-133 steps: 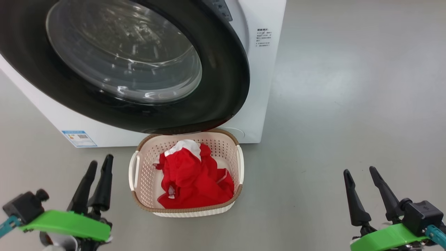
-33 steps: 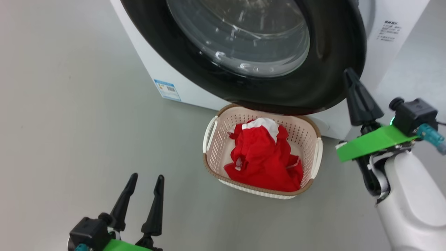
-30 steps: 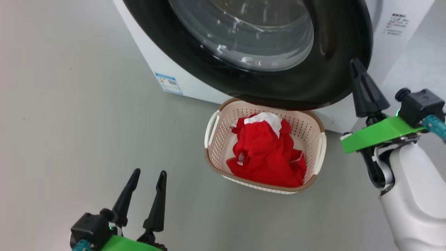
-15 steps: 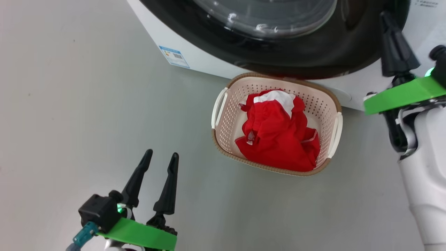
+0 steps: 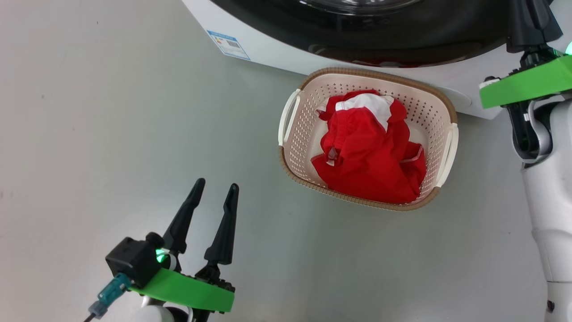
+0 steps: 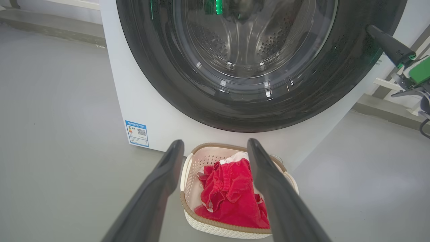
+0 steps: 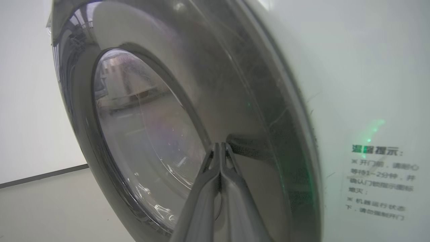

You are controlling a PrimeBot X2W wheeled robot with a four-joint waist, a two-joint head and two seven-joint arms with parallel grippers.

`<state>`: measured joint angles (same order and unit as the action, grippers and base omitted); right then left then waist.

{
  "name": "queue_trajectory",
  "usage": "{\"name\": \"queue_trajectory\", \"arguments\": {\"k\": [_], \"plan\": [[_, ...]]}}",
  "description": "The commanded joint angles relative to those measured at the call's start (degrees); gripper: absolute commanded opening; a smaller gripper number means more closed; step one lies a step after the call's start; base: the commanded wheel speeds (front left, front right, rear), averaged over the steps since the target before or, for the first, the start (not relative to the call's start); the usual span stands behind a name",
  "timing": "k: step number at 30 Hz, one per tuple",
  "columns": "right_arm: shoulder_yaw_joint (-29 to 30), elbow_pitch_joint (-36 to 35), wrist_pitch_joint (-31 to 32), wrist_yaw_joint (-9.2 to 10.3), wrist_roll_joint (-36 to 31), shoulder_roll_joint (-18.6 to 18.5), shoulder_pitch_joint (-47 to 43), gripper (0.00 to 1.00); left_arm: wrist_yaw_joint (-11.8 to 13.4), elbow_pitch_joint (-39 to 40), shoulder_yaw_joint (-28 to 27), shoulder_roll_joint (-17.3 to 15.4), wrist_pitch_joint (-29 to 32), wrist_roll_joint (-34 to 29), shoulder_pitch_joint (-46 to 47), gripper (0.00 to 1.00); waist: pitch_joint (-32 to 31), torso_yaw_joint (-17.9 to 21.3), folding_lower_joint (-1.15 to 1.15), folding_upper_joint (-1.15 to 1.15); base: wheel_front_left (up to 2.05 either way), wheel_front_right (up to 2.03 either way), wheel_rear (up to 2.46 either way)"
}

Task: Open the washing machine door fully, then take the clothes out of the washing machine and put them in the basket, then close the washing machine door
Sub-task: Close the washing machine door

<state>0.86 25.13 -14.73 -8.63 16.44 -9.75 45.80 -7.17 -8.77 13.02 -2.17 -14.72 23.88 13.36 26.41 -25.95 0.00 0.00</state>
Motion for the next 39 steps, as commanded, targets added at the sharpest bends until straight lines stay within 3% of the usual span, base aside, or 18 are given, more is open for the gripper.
{"name": "queue_trajectory", "arguments": {"k": [1,16,17,19,22,24,25,27,39], "plan": [[1.2,-0.8,-0.3,1.14,-0.4,-0.4,3.4,0.0,-0.3,1.3,-1.8,-0.7,-0.3,0.6,0.9,1.0,0.4,-0.1,0.0,0.0,0.0,0.0,0.0],[-4.3,-2.1,-0.3,1.14,-0.1,0.9,-4.4,0.0,-0.3,-0.5,-3.8,-0.7,-0.3,-1.6,-0.3,1.0,-4.2,2.9,0.0,0.0,0.0,0.0,0.0],[-4.5,-2.4,-0.3,1.14,0.0,1.0,-5.3,0.06,-0.3,-0.7,-4.1,-0.7,-0.3,-1.9,-0.4,1.0,-4.6,3.2,0.0,0.0,0.0,0.0,0.0],[-4.8,-2.8,-0.3,1.14,0.3,1.1,-7.1,0.27,-0.3,-1.0,-4.5,-0.7,-0.3,-2.3,-0.8,1.0,-5.4,3.9,0.0,0.0,0.0,0.0,0.0],[-5.8,-3.7,-0.3,1.14,0.6,1.4,-9.9,0.47,-0.3,-1.7,-5.2,-0.7,-0.3,-3.1,-1.2,1.0,-6.6,5.1,0.0,0.0,0.0,0.0,0.0],[-6.3,-4.2,-0.3,1.14,0.7,1.6,-11.9,0.77,-0.3,-2.2,-5.9,-0.7,-0.3,-3.6,-1.4,1.0,-7.5,5.9,0.0,0.0,0.0,0.0,0.0],[-6.3,-4.5,-0.3,1.14,0.6,1.8,-12.9,0.86,-0.3,-2.4,-6.2,-0.7,-0.3,-3.8,-1.4,1.0,-8.0,6.4,0.0,0.0,0.0,0.0,0.0],[-7.2,-5.1,-0.3,1.14,0.7,2.2,-15.2,0.97,-0.3,-2.8,-6.8,-0.7,-0.3,-3.9,-1.5,1.0,-8.9,7.2,0.0,0.0,0.0,0.0,0.0],[-9.5,-7.4,-0.3,1.14,2.1,2.6,-25.8,1.0,-0.3,-3.5,-10.1,-2.2,-0.3,-6.0,-2.8,1.0,-13.0,12.6,0.0,0.0,0.0,0.0,0.0]]}}
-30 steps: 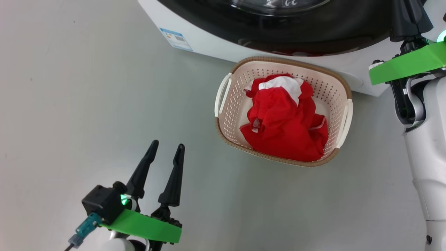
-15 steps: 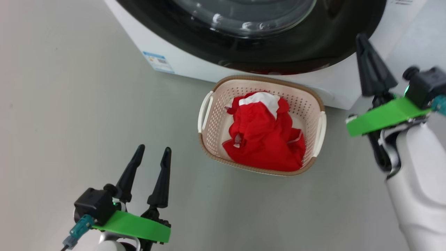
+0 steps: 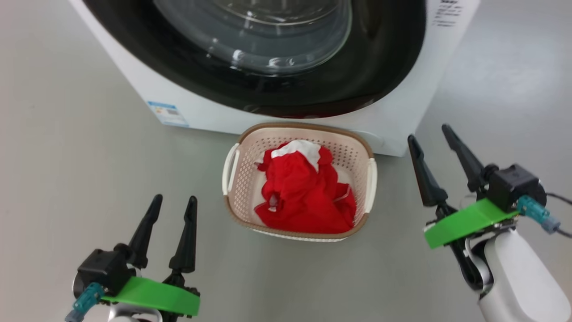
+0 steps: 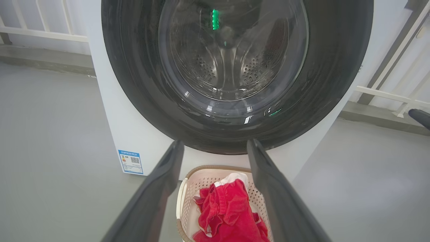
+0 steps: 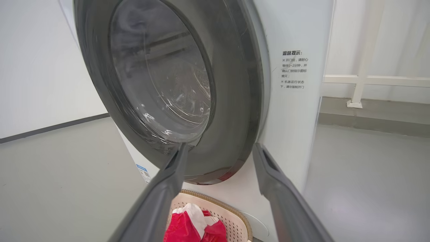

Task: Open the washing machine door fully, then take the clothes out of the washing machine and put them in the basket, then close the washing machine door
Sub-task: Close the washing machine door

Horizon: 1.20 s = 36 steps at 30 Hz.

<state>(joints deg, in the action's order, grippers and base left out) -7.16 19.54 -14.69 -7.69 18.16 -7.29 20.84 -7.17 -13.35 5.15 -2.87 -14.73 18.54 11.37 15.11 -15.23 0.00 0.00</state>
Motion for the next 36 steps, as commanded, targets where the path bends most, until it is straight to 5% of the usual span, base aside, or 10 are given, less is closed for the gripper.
{"name": "queue_trajectory", "arguments": {"k": [1,36], "plan": [[-1.4,-1.9,-0.3,0.2,0.5,0.1,-1.6,1.0,-0.3,1.0,-2.4,-1.6,-0.3,-0.7,-1.0,1.0,-2.1,2.3,0.0,0.0,0.0,0.0,0.0],[6.6,-7.0,-0.3,0.2,1.6,0.9,-23.1,1.0,-0.3,-0.3,-6.1,-6.5,-0.3,0.2,-9.6,1.0,-13.2,13.1,0.0,0.0,0.0,0.0,0.0]]}}
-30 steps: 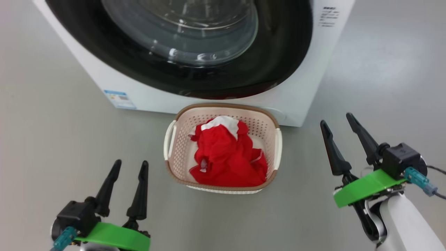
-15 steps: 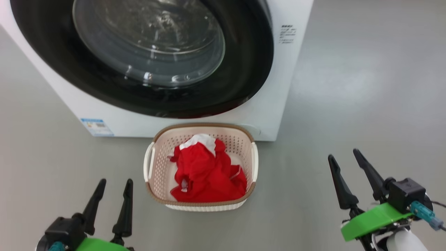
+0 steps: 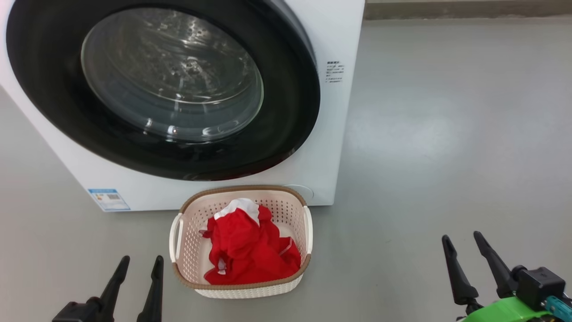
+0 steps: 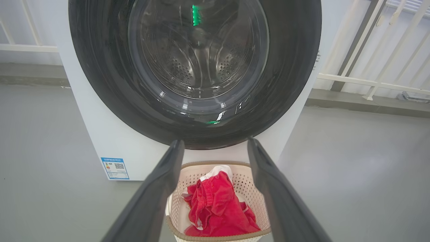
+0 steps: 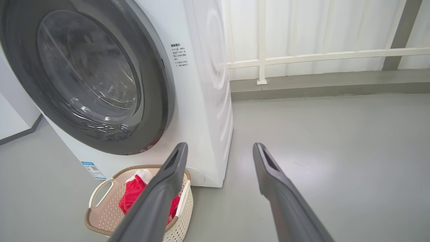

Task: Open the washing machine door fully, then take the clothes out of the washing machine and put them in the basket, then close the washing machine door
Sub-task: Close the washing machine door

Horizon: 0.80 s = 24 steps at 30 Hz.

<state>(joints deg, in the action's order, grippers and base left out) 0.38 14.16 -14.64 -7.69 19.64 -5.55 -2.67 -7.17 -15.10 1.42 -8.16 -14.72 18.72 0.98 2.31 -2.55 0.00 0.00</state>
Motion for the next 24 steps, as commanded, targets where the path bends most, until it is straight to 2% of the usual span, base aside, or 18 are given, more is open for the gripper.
{"name": "queue_trajectory", "arguments": {"k": [1,15,24], "plan": [[-0.6,-1.7,-0.4,0.2,0.1,-0.8,0.0,1.0,-0.3,1.6,-2.4,-1.3,-0.3,0.0,0.6,1.0,-0.5,0.6,0.0,0.0,0.0,0.0,0.0],[3.0,-3.9,-0.4,0.2,-0.4,-0.4,-4.7,1.0,-0.3,2.2,-2.7,-1.4,-0.3,-0.1,-1.2,1.0,-1.1,2.8,0.0,0.0,0.0,0.0,0.0],[4.7,-4.5,-0.4,0.2,-0.7,0.2,-5.2,1.0,-0.3,2.9,-2.3,-1.4,-0.3,-0.1,-0.5,1.0,-0.6,2.9,0.0,0.0,0.0,0.0,0.0]]}}
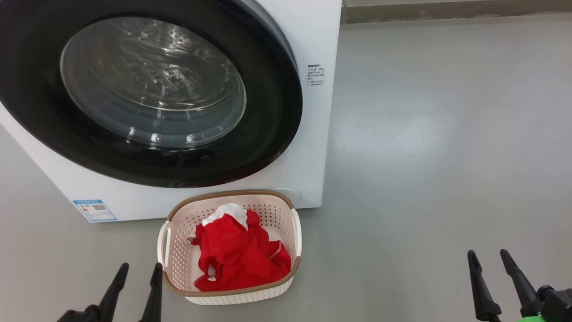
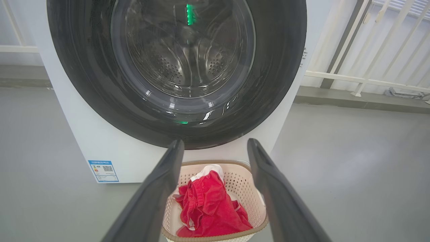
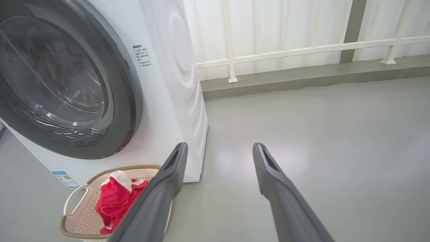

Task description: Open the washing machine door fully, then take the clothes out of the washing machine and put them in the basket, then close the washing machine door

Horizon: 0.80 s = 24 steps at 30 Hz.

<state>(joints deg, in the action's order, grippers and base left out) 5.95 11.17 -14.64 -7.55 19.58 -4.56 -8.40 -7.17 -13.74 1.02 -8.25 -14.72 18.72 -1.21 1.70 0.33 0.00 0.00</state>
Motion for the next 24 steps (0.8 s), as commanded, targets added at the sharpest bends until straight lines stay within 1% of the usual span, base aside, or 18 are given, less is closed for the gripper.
{"name": "queue_trajectory", "arguments": {"k": [1,22,23,24], "plan": [[-0.7,-1.5,-0.4,0.06,-0.7,-0.7,0.5,1.0,-0.3,1.5,-1.9,-1.3,-0.3,-0.1,1.7,1.0,0.0,-0.1,0.0,0.0,0.0,0.0,0.0],[-0.3,-2.0,-0.4,0.06,-1.2,0.5,0.4,1.0,-0.3,2.6,-3.3,-1.1,-0.3,-0.4,1.3,1.0,-0.4,0.1,0.0,0.0,0.0,0.0,0.0],[0.7,-0.4,0.0,0.0,-0.6,1.3,0.0,0.0,0.0,0.9,-1.1,0.0,0.0,0.0,0.0,0.0,-0.4,0.1,0.0,0.0,0.0,0.0,0.0],[0.7,0.2,0.0,0.0,-0.5,1.4,0.0,0.0,0.1,0.3,-1.0,0.2,0.0,0.1,0.0,0.0,-0.4,0.1,0.0,0.0,0.0,0.0,0.0]]}}
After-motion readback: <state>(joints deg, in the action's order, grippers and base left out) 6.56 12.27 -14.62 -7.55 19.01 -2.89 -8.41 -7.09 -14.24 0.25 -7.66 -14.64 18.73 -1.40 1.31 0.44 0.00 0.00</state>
